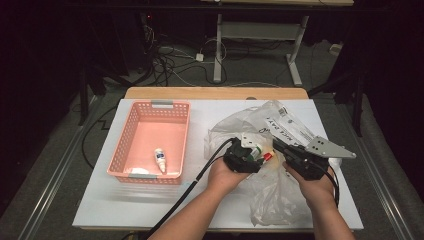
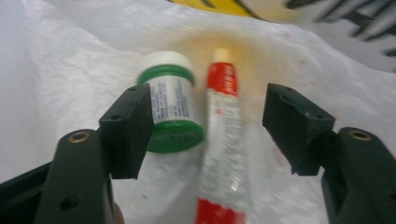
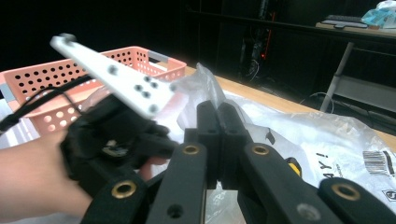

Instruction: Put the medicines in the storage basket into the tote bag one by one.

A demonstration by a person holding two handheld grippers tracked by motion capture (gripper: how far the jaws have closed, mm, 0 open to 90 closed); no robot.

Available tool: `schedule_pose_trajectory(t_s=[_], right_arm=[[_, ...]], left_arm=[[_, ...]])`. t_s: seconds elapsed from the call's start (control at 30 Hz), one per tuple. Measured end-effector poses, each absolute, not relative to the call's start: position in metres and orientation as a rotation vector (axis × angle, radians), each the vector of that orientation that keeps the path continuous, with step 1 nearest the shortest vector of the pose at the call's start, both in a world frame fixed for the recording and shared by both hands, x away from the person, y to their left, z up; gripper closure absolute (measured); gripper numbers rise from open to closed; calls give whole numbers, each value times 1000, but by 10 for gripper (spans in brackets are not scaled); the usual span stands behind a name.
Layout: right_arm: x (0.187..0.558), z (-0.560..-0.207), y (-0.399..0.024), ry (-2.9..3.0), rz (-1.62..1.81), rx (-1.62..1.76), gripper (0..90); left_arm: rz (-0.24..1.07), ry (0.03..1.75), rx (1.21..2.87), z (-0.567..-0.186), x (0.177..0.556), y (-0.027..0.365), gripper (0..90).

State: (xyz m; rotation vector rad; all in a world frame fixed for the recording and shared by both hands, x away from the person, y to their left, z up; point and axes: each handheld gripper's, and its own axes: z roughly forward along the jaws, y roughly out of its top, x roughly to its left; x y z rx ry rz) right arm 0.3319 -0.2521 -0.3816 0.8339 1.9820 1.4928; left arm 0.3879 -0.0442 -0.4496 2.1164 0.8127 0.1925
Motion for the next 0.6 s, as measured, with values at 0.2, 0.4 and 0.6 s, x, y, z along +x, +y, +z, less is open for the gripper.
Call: schedule_pose_trajectory(t_s=[0.2, 0.4, 0.6], right_arm=[[332, -381, -252, 1977, 1498, 842, 900], [331, -379, -253, 1975, 1499, 837, 900], [330, -379, -252, 1971, 1499, 836, 900]], left_arm=[[119, 748, 2110, -447, 369, -32, 237], [101, 712, 2106, -441, 347, -17, 139], [99, 697, 2116, -435, 329, -2, 0]])
